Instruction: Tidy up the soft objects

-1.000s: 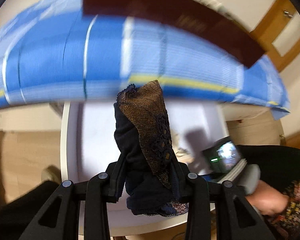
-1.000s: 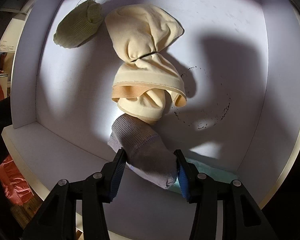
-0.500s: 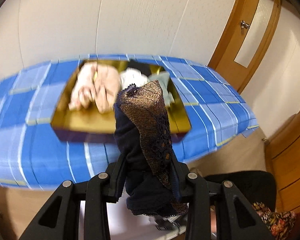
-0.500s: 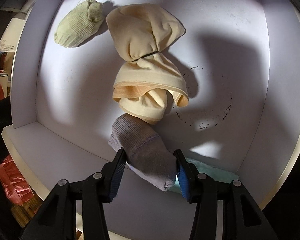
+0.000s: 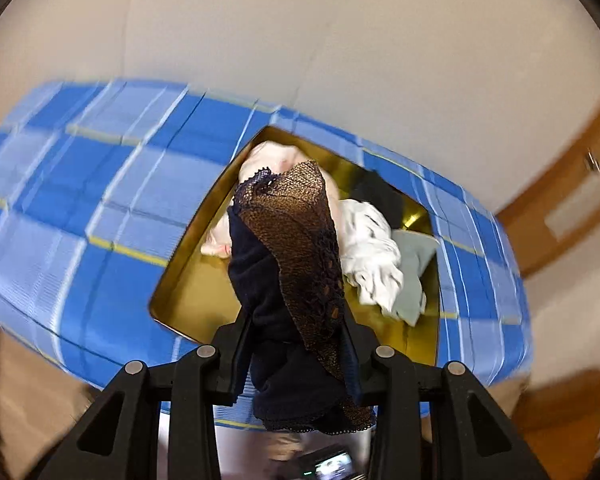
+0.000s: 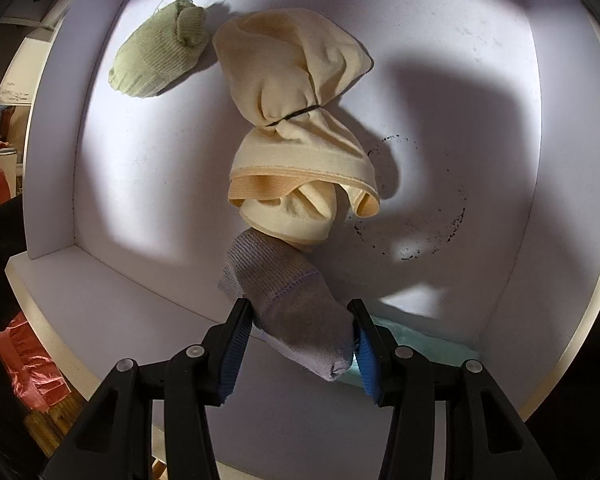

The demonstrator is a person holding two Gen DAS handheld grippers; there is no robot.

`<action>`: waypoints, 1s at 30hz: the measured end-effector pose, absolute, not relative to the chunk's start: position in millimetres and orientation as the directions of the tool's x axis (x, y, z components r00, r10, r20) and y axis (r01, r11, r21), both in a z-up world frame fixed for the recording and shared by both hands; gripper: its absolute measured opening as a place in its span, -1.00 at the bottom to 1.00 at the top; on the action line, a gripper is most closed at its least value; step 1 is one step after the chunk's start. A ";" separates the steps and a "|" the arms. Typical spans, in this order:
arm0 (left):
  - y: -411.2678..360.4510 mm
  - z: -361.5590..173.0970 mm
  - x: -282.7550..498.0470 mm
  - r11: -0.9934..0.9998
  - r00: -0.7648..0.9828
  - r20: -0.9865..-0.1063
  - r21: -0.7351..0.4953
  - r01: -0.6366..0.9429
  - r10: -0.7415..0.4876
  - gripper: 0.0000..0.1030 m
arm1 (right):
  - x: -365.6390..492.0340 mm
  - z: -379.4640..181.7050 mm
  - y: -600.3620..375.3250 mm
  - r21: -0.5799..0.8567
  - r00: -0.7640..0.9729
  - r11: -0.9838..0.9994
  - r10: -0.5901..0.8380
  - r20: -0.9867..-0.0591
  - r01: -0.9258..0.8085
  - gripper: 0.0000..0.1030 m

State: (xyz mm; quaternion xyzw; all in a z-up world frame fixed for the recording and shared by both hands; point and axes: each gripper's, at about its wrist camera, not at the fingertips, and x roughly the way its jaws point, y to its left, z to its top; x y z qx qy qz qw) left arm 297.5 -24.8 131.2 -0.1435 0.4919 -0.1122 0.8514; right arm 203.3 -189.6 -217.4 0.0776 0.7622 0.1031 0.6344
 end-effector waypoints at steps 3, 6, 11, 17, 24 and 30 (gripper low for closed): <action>-20.6 112.6 309.4 0.896 0.460 -0.807 -0.442 -0.052 -0.371 -0.27 | 204.9 -215.4 -190.9 0.261 -0.183 0.965 0.255 -0.949 -0.008 -0.03; -16.6 97.9 318.0 0.879 0.425 -0.829 -0.457 -0.139 -0.364 -0.22 | 205.8 -213.4 -192.1 0.268 -0.180 0.964 0.263 -0.948 -0.001 -0.03; -10.4 94.3 314.4 0.886 0.411 -0.843 -0.439 -0.150 -0.348 -0.01 | 209.9 -211.7 -191.6 0.276 -0.175 0.961 0.272 -0.946 -0.001 -0.03; -20.4 104.3 305.8 0.953 0.441 -0.859 -0.302 -0.023 -0.261 0.01 | 208.9 -212.1 -185.3 0.268 -0.185 0.963 0.262 -0.947 -0.010 -0.03; -74.9 80.3 312.4 0.970 0.310 -0.928 -0.154 0.189 -0.207 0.01 | 208.5 -213.4 -186.4 0.272 -0.184 0.962 0.268 -0.946 0.004 -0.03; -97.9 63.2 331.7 0.958 0.302 -0.953 0.118 0.261 0.035 0.00 | 205.6 -211.6 -192.4 0.284 -0.179 0.959 0.282 -0.942 0.016 -0.03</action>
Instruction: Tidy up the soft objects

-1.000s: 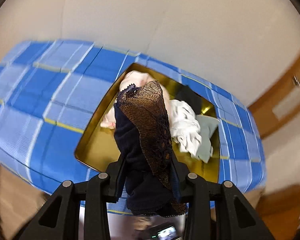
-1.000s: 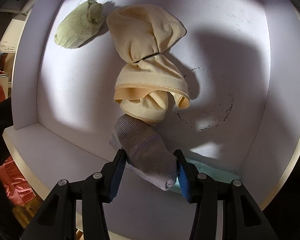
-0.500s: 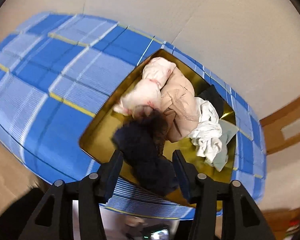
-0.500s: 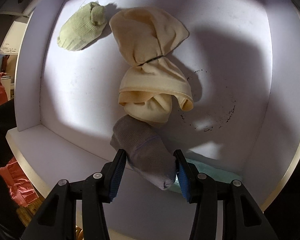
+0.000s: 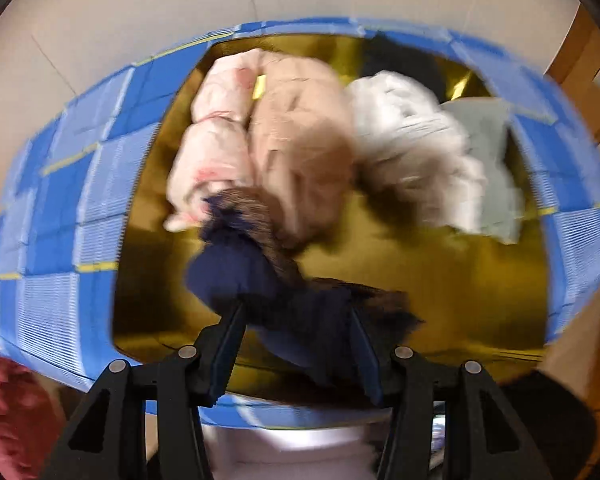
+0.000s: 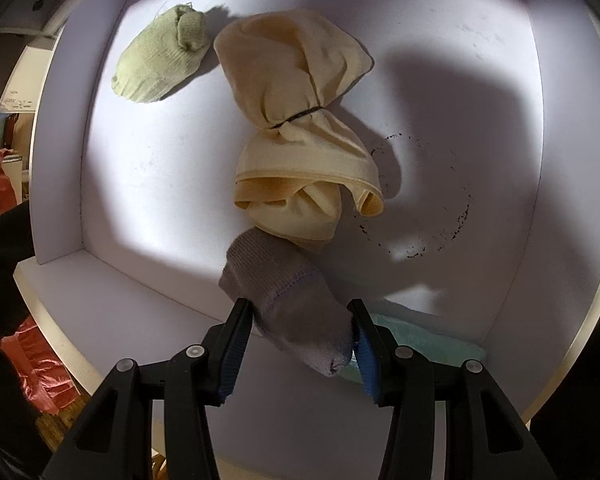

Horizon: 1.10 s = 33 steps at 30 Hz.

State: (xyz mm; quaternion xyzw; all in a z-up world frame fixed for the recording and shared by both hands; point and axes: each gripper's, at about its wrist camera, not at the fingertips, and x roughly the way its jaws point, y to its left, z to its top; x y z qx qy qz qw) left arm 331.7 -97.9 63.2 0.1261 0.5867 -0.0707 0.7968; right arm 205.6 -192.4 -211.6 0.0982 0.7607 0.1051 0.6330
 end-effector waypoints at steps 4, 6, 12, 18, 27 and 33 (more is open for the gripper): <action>-80.2 55.5 347.3 0.952 0.313 -0.938 0.224 0.210 0.151 0.00 | 208.3 -208.3 -195.2 0.290 -0.177 0.957 0.289 -0.941 0.020 -0.03; -68.2 55.7 349.6 0.963 0.313 -0.940 0.197 0.185 0.132 0.01 | 213.9 -208.7 -193.4 0.291 -0.177 0.957 0.289 -0.941 0.018 -0.03; -48.7 81.8 332.3 0.983 0.418 -0.908 0.060 0.171 -0.017 0.01 | 214.6 -207.5 -190.4 0.284 -0.184 0.959 0.282 -0.942 0.014 -0.03; -37.2 108.3 286.9 0.975 0.538 -0.828 -0.050 0.215 -0.161 0.01 | 214.5 -211.0 -187.4 0.282 -0.183 0.959 0.280 -0.942 0.017 0.00; -29.5 89.3 200.8 0.940 0.572 -0.777 -0.075 0.332 -0.264 0.02 | 210.0 -208.5 -187.6 0.277 -0.182 0.961 0.275 -0.944 0.013 0.17; -29.0 20.7 171.9 0.929 0.446 -0.861 -0.073 0.364 -0.243 0.03 | 206.0 -209.0 -177.7 0.276 -0.180 0.961 0.269 -0.946 -0.013 0.32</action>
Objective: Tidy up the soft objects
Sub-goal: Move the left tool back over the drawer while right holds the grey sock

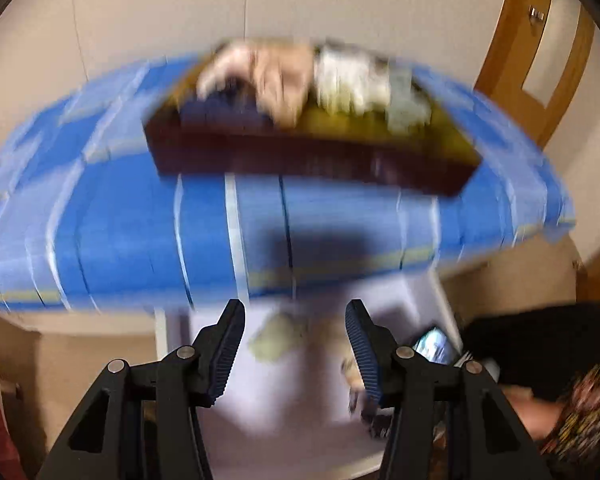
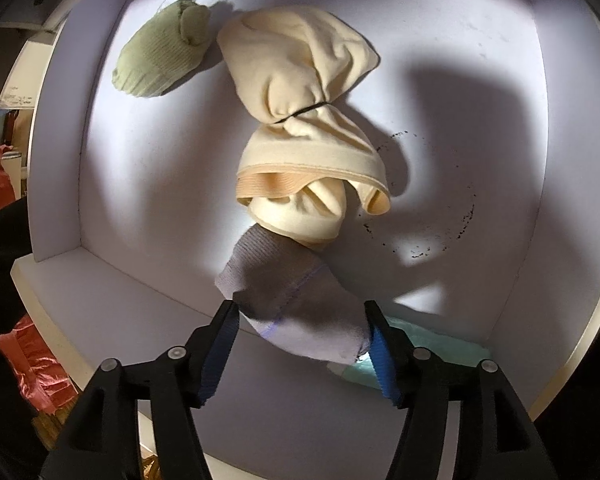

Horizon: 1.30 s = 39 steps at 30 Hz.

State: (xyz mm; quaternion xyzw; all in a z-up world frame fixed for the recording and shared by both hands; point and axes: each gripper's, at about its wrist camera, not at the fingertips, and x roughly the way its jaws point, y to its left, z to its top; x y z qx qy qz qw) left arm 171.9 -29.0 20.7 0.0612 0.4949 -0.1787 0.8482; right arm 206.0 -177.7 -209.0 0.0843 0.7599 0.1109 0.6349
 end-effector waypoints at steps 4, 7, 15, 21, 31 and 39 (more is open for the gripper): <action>-24.0 -35.3 172.8 0.948 0.334 -0.927 -0.060 0.312 -0.169 0.03 | 201.7 -206.0 -167.5 0.267 -0.172 0.962 0.255 -0.951 -0.048 0.37; -18.3 -67.2 176.3 0.965 0.274 -0.954 -0.045 0.260 -0.118 0.03 | 198.1 -207.9 -161.0 0.243 -0.170 0.967 0.227 -0.959 -0.079 0.37; -13.9 -109.8 178.5 0.978 0.214 -0.976 0.012 0.209 -0.033 0.03 | 187.7 -212.2 -146.5 0.198 -0.177 0.972 0.173 -0.969 -0.130 0.36; -11.1 -119.5 177.2 0.980 0.208 -0.978 0.035 0.194 -0.006 0.03 | 182.3 -211.9 -142.6 0.182 -0.176 0.976 0.160 -0.971 -0.122 0.28; -4.6 -132.1 177.4 0.984 0.175 -0.984 0.047 0.174 0.016 0.03 | 179.2 -197.8 -169.9 0.210 -0.161 0.977 0.201 -0.966 -0.041 0.17; -1.4 -144.3 178.3 0.986 0.134 -0.991 0.046 0.160 0.024 0.04 | 176.6 -180.1 -188.1 0.253 -0.143 0.967 0.255 -0.956 0.034 0.16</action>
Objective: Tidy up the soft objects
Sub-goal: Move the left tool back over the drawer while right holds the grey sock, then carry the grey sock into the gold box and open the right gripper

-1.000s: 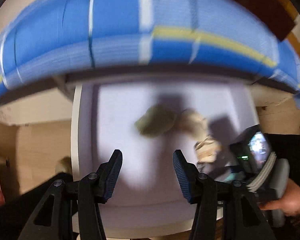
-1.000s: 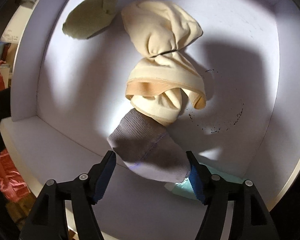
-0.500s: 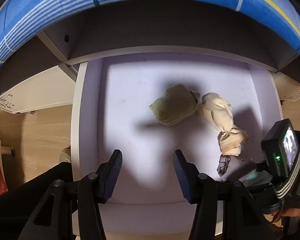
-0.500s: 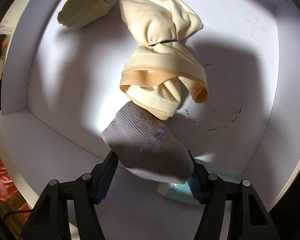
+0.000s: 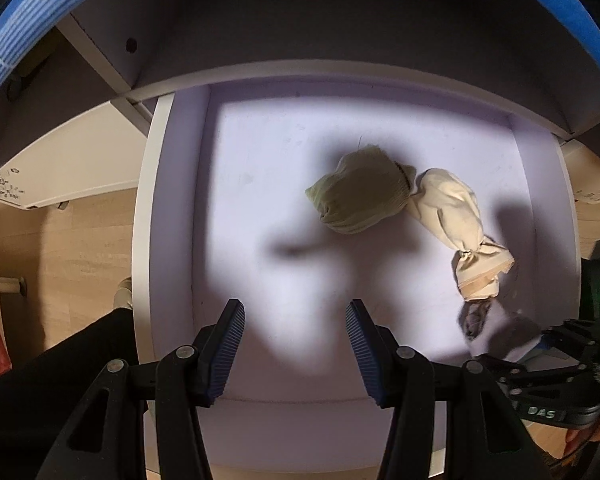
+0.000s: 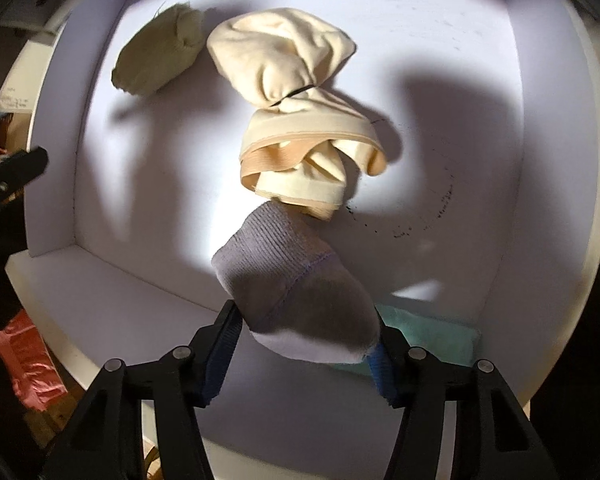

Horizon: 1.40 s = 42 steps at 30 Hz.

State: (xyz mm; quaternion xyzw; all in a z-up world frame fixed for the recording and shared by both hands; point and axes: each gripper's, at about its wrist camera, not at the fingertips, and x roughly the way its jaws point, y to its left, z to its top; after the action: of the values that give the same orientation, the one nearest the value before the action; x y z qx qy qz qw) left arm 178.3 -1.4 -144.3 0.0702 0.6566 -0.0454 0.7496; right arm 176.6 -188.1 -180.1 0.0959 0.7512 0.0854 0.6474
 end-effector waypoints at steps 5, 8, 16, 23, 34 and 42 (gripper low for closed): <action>0.0 -155.5 178.3 0.987 0.091 -0.995 0.046 0.157 0.032 0.04 | 178.3 -163.8 -206.8 0.287 -0.110 0.955 0.294 -0.949 0.080 0.15; -0.5 -159.3 177.9 0.986 0.077 -0.997 0.044 0.159 0.032 0.04 | 179.8 -154.7 -221.8 0.316 -0.083 0.941 0.327 -0.941 0.121 0.15; -4.7 -165.7 178.9 0.984 0.057 -0.998 0.033 0.177 0.023 0.04 | 175.6 -113.6 -264.5 0.413 -0.005 0.880 0.426 -0.905 0.235 0.15; -7.4 -171.4 181.3 0.983 0.047 -0.999 0.026 0.180 0.018 0.04 | 175.9 -56.6 -283.4 0.488 0.097 0.831 0.481 -0.871 0.266 0.15; -5.4 -174.0 181.3 0.983 0.038 -0.999 0.020 0.181 0.013 0.04 | 174.8 40.3 -307.1 0.535 0.267 0.815 0.477 -0.837 0.221 0.15; -3.4 -173.7 182.5 0.984 0.032 -0.999 0.013 0.178 0.008 0.04 | 203.5 129.3 -307.3 0.563 0.411 0.819 0.477 -0.777 0.112 0.15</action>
State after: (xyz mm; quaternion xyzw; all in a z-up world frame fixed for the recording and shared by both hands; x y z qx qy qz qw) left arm 182.5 -3.4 -173.7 0.0669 0.6931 -0.0595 0.7153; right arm 203.5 -307.3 129.3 0.2779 0.5304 0.1151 0.7926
